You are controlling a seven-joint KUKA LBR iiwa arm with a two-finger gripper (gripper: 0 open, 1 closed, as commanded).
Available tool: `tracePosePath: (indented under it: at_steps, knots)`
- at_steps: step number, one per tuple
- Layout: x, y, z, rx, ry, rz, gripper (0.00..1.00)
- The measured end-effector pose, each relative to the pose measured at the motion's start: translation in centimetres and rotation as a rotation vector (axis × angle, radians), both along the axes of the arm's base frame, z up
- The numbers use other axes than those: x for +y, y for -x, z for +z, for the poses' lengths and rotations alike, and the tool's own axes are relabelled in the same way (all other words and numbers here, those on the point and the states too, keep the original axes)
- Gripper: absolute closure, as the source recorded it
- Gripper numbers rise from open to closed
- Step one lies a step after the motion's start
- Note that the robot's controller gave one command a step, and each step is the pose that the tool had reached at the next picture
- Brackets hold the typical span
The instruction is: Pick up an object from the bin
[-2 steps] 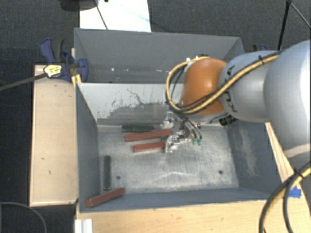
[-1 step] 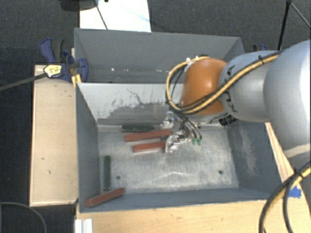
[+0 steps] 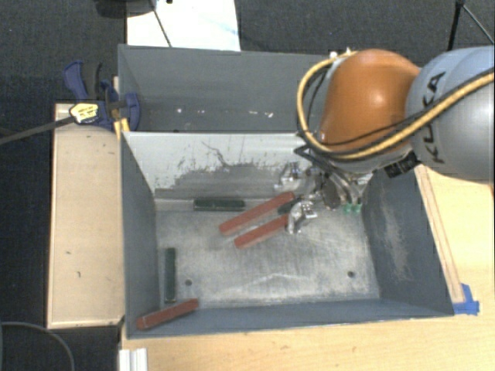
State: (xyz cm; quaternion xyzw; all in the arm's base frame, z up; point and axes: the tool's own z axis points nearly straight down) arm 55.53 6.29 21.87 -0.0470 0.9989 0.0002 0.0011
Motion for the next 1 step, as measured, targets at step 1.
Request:
tracePosePath:
  at_steps: [1]
  knots:
    - [0.0, 0.02, -0.02, 0.001, 0.0, 0.0, 1.0]
